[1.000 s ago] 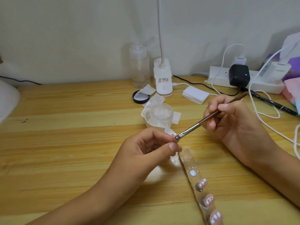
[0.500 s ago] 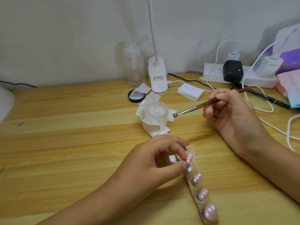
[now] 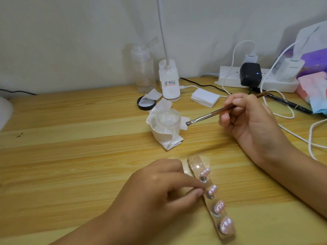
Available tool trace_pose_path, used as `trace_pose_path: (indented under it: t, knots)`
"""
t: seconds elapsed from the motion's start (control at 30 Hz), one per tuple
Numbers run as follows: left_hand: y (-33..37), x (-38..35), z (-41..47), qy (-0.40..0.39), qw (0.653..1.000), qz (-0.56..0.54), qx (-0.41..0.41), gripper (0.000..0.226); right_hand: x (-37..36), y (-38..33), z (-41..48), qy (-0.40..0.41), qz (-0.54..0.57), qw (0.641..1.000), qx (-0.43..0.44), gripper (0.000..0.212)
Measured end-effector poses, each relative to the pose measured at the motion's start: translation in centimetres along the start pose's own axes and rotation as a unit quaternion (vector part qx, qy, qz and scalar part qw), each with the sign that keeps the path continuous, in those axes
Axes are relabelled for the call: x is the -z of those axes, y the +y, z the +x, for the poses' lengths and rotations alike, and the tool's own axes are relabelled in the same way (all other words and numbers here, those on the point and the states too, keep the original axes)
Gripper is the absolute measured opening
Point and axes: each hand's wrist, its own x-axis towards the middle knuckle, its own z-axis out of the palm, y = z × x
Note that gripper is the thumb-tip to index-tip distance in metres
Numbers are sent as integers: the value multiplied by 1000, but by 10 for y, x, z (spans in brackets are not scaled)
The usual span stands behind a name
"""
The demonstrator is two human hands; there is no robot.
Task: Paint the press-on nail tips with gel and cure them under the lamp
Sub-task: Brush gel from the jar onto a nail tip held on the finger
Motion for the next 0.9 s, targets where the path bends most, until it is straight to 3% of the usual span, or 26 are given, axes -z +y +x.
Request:
trace_pose_path:
  t: [0.13,0.4,0.5,0.57,0.63,0.73,0.8,0.9]
  knots:
    - [3,-8,-1,36,992,71,-97,11,0,0,0,-7,-5,1000,0,28]
    - [6,-12,2,70,974,157,-146,19,-1,1,-1,-7,-9,1000,1,27]
    - [8,-9,3,97,981,93,-142,20,-1,0,-1,-7,-5,1000,7,33]
    - [5,-3,3,101,989,-35,-102,17,-1,0,-1,3,14,1000,4,39]
    - [2,4,5,111,979,-170,-2,16,-1,-1,0,15,33,999,2,41]
    - [-3,8,12,112,911,-354,181,11,-1,-2,0,13,42,999,6,31]
    - [-7,9,17,96,881,-396,240,13,0,-2,-1,-8,38,999,7,30]
    - [-8,9,19,83,882,-393,247,9,0,-3,-3,-43,6,999,4,24]
